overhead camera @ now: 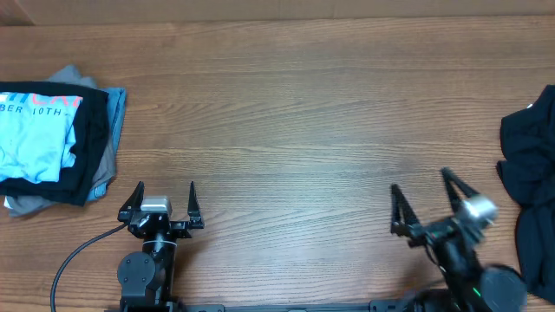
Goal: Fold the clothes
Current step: 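Reach the right gripper to the crumpled black t-shirt at right edge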
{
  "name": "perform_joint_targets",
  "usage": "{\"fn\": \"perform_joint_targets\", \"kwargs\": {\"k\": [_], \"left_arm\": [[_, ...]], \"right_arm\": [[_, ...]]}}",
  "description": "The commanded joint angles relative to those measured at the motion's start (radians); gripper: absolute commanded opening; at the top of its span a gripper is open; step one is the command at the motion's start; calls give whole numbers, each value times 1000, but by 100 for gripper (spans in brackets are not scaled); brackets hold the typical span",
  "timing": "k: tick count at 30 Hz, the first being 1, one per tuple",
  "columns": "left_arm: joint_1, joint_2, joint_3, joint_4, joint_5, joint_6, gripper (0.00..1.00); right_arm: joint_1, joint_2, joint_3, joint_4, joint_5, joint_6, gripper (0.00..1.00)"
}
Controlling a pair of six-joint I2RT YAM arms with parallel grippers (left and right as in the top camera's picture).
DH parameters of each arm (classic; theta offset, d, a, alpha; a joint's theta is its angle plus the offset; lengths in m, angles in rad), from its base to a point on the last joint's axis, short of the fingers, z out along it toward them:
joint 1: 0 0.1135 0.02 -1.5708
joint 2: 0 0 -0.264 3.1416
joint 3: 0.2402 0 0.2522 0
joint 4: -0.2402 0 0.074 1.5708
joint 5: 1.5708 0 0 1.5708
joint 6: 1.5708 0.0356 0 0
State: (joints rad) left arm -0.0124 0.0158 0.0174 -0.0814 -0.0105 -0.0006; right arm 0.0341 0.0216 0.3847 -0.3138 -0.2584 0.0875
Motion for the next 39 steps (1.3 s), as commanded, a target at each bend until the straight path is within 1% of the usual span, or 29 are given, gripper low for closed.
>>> {"fn": "perform_joint_targets", "kwargs": {"k": [1,6,9,15,17,20,23,25,29,33,36,39], "left_arm": [[6,-11,-11,3,10,-10,100],[6,-11,-11,3,10,-10,100],[6,-11,-11,3,10,-10,100],[6,-11,-11,3,10,-10,100],[6,-11,-11,3,10,-10,100],[6,-11,-11,3,10,-10,100],[6,-11,-11,3,10,-10,100],[6,-11,-11,3,10,-10,100],[6,-11,-11,3,10,-10,100],[6,-11,-11,3,10,-10,100],[6,-11,-11,3,10,-10,100],[6,-11,-11,3,10,-10,100]], "right_arm": [[-1,34,257,-107,4,21,100],[-1,136,536,-298,112,21,100],[-1,253,698,-443,163,21,100],[-1,581,1007,-722,212,21,100],[-1,732,1126,-826,219,17,100],[-2,939,1262,-954,296,13,100],[-2,1110,1348,-1032,376,8,100],[-4,1226,1398,-1075,438,-40,100],[-4,1381,1460,-1130,497,-46,100],[-4,1457,1461,-1093,493,21,100],[-5,1484,1461,-1086,490,22,100],[-43,1500,1461,-1071,491,22,100]]}}
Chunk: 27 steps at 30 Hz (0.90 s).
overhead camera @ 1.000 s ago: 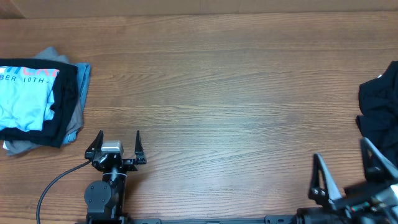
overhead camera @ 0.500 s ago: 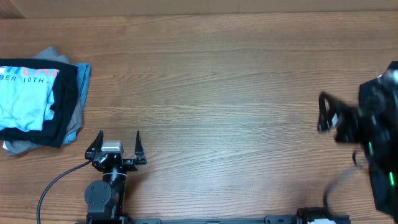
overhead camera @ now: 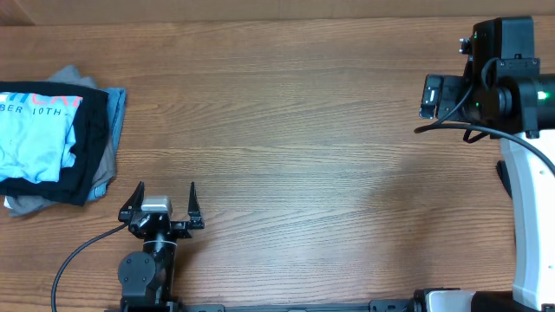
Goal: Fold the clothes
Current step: 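Reach the right gripper to the crumpled black t-shirt at right edge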
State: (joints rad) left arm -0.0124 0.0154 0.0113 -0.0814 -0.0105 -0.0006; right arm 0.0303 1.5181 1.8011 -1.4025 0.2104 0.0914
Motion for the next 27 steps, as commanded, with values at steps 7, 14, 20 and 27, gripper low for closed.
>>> {"fn": "perform_joint_targets", "kwargs": {"k": [7,14,20,27], "left_arm": [[6,-11,-5,3,10,-10,100],[6,-11,-5,3,10,-10,100],[6,-11,-5,3,10,-10,100],[6,-11,-5,3,10,-10,100]], "right_arm": [[-298,76,44,44,32,151,79],[-492,236,43,44,-6,228,72],[-544,378,27,87,-32,228,64],[-571,506,23,103,-28,232,69]]}}
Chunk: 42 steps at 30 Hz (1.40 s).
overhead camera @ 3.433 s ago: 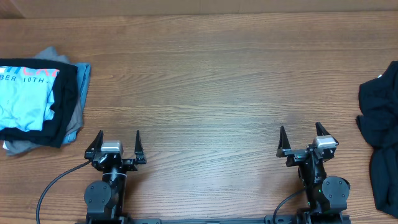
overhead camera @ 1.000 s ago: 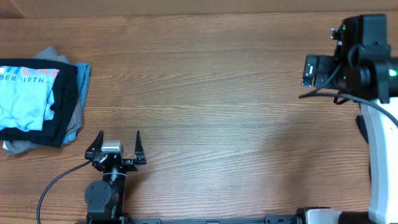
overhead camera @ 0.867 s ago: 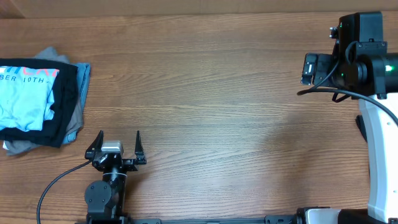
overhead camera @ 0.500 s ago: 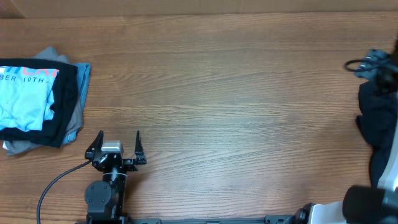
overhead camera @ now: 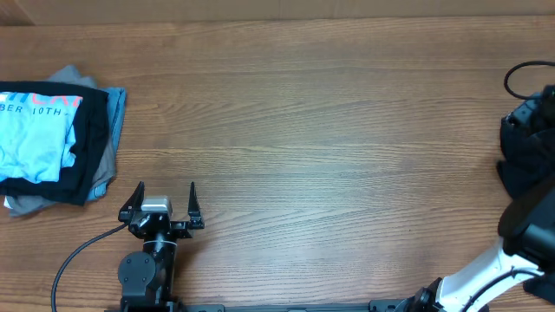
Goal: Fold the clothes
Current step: 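Reach the right gripper to the crumpled black t-shirt at right edge, then grasp the black t-shirt with the right gripper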
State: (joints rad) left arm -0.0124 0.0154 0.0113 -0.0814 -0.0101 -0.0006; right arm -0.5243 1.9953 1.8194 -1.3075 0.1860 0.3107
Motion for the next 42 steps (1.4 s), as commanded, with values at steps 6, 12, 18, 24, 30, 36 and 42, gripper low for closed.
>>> {"fn": "perform_joint_targets", "kwargs": {"k": [6,12,18,24,30,36,42], "left_arm": [[6,-11,-5,3,9,-10,100],[6,-11,-5,3,10,-10,100],[6,-11,-5,3,10,-10,100],[6,-11,-5,3,10,-10,100],[6,-11,-5,3,10,-10,100],[6,-11,-5,3,10,-10,100],[6,-11,-5,3,9,-10,100]], "right_arm": [[-55,87,-38,74,-4,28,69],[-76,95,-104,151,-4,55,69],[-76,95,-210,252,-4,58,68],[-76,95,-303,346,-4,69,68],[-76,95,-328,390,-4,69,68],[-76,95,-328,398,-15,84,65],[-76,95,-328,406,-31,83,39]]}}
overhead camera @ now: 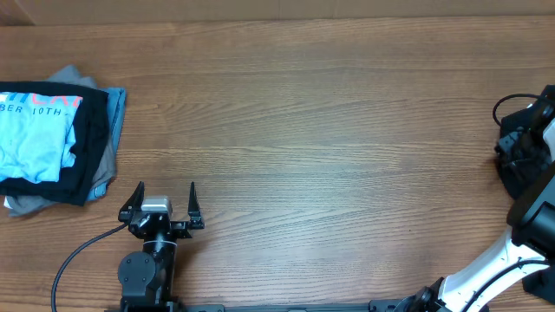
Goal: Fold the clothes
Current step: 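Grasp the black t-shirt with the right gripper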
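Observation:
A dark heap of clothes [510, 178] lies at the table's right edge, mostly under my right arm. The arm's white link [486, 270] rises from the front right, and its black wrist [529, 130] hangs over the heap. Its fingers are hidden, so I cannot tell whether they are open or shut. My left gripper [166, 198] rests near the front left, open and empty, fingers pointing away from the base. A folded stack [48, 143] sits at the far left, with a light blue printed shirt on top of black and grey pieces.
Bare wooden tabletop [303, 130] spans the space between the folded stack and the dark heap. A black cable [74, 256] runs from the left arm's base toward the front left edge.
My right wrist has shifted a little to the left and down over the dark heap, and its cable loop now shows further left. The left arm and the folded stack are unchanged.
My right gripper first stood open near the front right, beside the dark heap. Then the arm was raised high over the far right of the table. After that it was down over the heap at the right edge, where it still is. The left gripper stayed open and still.

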{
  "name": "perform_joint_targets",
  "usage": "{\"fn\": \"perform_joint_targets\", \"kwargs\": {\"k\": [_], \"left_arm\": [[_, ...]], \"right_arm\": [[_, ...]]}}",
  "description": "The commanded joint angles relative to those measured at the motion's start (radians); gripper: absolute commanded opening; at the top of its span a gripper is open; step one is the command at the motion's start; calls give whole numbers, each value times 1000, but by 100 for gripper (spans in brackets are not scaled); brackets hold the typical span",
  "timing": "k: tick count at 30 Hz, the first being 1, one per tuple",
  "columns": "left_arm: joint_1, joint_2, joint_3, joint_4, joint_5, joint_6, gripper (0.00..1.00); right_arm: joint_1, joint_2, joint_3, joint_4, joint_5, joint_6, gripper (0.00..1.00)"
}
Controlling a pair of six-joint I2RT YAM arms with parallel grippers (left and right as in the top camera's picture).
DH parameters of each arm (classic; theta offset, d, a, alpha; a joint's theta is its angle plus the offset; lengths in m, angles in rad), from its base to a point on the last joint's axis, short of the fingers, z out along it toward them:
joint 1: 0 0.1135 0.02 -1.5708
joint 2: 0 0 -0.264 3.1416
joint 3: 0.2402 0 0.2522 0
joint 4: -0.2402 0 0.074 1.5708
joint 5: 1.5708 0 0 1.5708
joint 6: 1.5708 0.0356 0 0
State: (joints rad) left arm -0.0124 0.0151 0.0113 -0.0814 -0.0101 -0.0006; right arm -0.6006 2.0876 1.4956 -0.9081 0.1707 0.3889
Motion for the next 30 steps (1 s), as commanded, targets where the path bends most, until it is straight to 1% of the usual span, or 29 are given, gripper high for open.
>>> {"fn": "perform_joint_targets", "kwargs": {"k": [1,3,4,6,7,12,17,26,30], "left_arm": [[6,-11,-5,3,9,-10,100],[6,-11,-5,3,10,-10,100],[6,-11,-5,3,9,-10,100],[6,-11,-5,3,9,-10,100],[6,-11,-5,3,9,-10,100],[6,-11,-5,3,9,-10,100],[6,-11,-5,3,10,-10,100],[6,-11,-5,3,9,-10,100],[6,-11,-5,3,10,-10,100]], "right_arm": [[0,3,-4,6,-16,5,34],[0,3,-4,6,-16,5,32],[0,3,-4,6,-16,5,28],[1,3,-4,6,-29,5,7],[1,3,-4,6,-39,5,4],[1,2,16,-26,-101,0,4],[14,-37,126,-142,-125,-8,4],[111,-253,320,-270,-179,-76,4],[182,-313,346,-315,-183,-76,4]]}}
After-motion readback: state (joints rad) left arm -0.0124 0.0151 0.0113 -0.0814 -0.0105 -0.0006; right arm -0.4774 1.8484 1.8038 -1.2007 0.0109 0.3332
